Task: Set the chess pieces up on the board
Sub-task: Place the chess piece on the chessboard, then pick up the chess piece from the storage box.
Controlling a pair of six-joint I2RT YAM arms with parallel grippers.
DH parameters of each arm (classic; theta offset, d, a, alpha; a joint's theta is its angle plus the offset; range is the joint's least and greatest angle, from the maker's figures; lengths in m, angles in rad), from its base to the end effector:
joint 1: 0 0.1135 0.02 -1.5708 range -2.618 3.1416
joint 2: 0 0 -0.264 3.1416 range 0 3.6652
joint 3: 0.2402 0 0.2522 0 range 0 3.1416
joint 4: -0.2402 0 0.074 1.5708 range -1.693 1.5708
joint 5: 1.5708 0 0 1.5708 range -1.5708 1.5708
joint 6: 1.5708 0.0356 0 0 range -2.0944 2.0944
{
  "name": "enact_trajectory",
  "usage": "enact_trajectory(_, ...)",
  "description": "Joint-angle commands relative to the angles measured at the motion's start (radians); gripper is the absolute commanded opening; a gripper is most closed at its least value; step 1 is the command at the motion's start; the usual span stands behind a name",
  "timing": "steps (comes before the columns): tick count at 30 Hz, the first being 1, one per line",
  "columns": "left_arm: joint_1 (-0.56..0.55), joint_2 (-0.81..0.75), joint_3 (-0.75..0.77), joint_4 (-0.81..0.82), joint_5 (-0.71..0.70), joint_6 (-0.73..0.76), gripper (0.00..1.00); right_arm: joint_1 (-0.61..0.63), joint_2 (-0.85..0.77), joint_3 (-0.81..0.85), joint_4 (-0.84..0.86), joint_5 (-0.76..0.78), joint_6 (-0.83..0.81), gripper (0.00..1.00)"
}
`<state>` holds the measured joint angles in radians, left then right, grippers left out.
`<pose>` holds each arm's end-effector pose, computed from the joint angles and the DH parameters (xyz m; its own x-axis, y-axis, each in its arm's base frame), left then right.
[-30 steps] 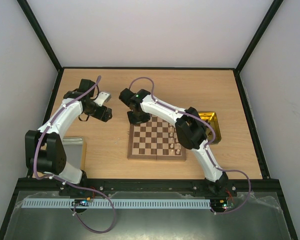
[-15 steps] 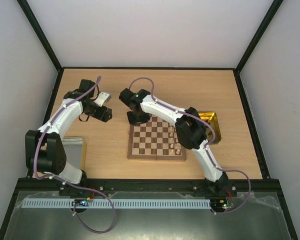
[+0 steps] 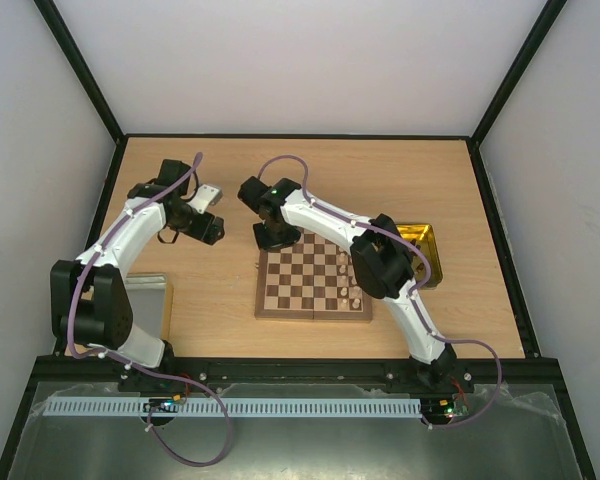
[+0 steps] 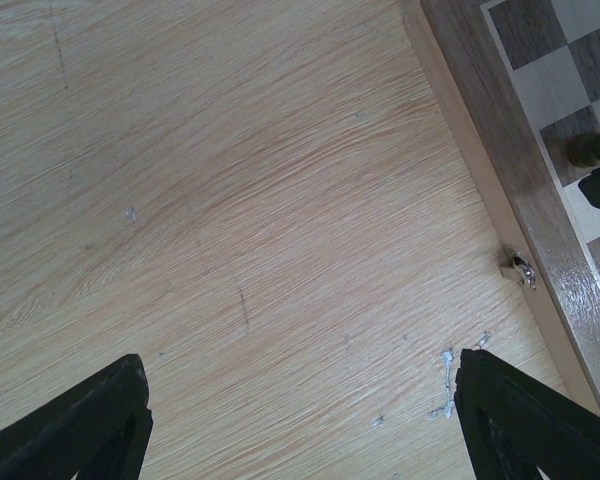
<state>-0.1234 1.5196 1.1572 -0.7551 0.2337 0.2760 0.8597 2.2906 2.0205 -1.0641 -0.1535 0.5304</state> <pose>0.3011 -0.0456 0.2488 -0.7983 0.3662 -0.4781 0.4552 0.8867 -0.0810 0.3038 0.3609 0.1983 -0.9379 -0.3228 -0.1270 -0.3451 0.9056 0.2468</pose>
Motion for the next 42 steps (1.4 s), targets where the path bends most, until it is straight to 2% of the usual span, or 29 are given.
enact_trajectory(1, 0.004, -0.017, -0.014, -0.006, -0.008, -0.008, 0.83, 0.007, -0.008, 0.018, -0.007, -0.006, 0.000, 0.32)
enact_trajectory(6, 0.004, -0.018, -0.020, -0.003, -0.010, -0.005, 0.83, 0.005, -0.002, 0.022, -0.006, -0.015, 0.002, 0.32)
enact_trajectory(12, 0.004, -0.016, -0.025, -0.002, -0.008, -0.005, 0.83, 0.006, 0.002, 0.023, -0.024, 0.046, 0.001, 0.34)
enact_trajectory(13, 0.004, -0.012, -0.025, -0.005, -0.007, -0.005, 0.83, 0.004, 0.000, 0.022, -0.024, 0.051, 0.000, 0.35)
enact_trajectory(16, 0.002, -0.006, -0.036, -0.002, 0.005, -0.009, 0.83, 0.004, -0.006, 0.020, -0.021, 0.036, -0.002, 0.54)
enact_trajectory(25, 0.001, -0.006, -0.037, 0.003, 0.003, -0.009, 0.83, -0.013, -0.036, 0.062, -0.029, 0.052, 0.007, 0.56)
enact_trajectory(28, 0.001, -0.011, -0.039, 0.005, -0.001, -0.009, 0.83, -0.079, -0.122, 0.064, -0.037, 0.095, 0.032, 0.57)
enact_trajectory(34, 0.001, -0.016, -0.029, 0.000, -0.006, -0.013, 0.83, -0.302, -0.345, -0.030, -0.042, 0.234, 0.043, 0.56)
enact_trajectory(38, 0.001, -0.015, -0.011, -0.012, -0.010, -0.015, 0.83, -0.461, -0.452, -0.238, -0.024, 0.244, 0.042, 0.50)
enact_trajectory(42, 0.001, -0.009, -0.003, -0.018, -0.009, -0.019, 0.83, -0.526, -0.548, -0.459, 0.030, 0.233, 0.048, 0.47)
